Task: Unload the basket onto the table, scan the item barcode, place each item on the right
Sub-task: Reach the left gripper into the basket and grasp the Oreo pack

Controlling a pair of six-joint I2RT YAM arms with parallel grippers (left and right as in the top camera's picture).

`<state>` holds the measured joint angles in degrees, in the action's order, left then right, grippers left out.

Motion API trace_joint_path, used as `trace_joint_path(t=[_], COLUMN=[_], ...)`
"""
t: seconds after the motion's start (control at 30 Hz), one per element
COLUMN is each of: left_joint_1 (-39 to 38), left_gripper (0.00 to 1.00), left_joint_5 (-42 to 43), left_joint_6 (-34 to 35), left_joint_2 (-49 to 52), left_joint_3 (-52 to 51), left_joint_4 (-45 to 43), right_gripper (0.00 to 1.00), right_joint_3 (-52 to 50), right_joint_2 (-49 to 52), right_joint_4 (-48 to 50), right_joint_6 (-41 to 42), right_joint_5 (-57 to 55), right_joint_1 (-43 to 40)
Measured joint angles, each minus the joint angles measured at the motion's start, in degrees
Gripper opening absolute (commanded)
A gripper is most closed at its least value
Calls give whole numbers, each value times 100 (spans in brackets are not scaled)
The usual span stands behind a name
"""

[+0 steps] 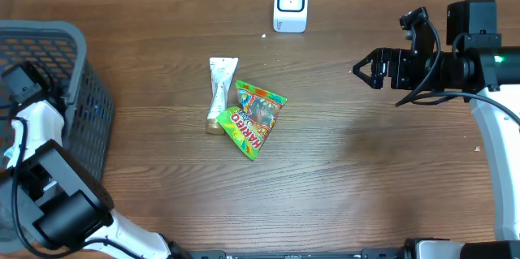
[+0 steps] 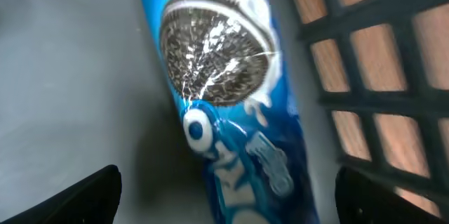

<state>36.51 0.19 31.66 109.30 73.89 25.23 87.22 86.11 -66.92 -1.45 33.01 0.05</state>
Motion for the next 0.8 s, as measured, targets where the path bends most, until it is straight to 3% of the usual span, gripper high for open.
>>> trace_joint_path(t=[0.1, 0.4, 0.6, 0.8], left_joint_1=[-76, -120, -114, -111], left_gripper=[81, 4, 4, 4], left_joint_5=[-46, -127, -66, -39], left_joint_6=[-2, 66, -11, -284], left_joint_2=[138, 354, 361, 356], left_joint_3=[-15, 162, 247, 675], left_joint_4=[-79, 262, 577, 1915], right_gripper=[100, 100, 100, 100], right_joint_3=[0, 0, 0, 0], right_joint_2=[0, 0, 0, 0], right_joint_4=[-26, -59, -48, 7], right_joint_6=[0, 2, -2, 4], right_joint_5=[-2, 0, -2, -2], right_joint_1=[0, 0, 0, 0])
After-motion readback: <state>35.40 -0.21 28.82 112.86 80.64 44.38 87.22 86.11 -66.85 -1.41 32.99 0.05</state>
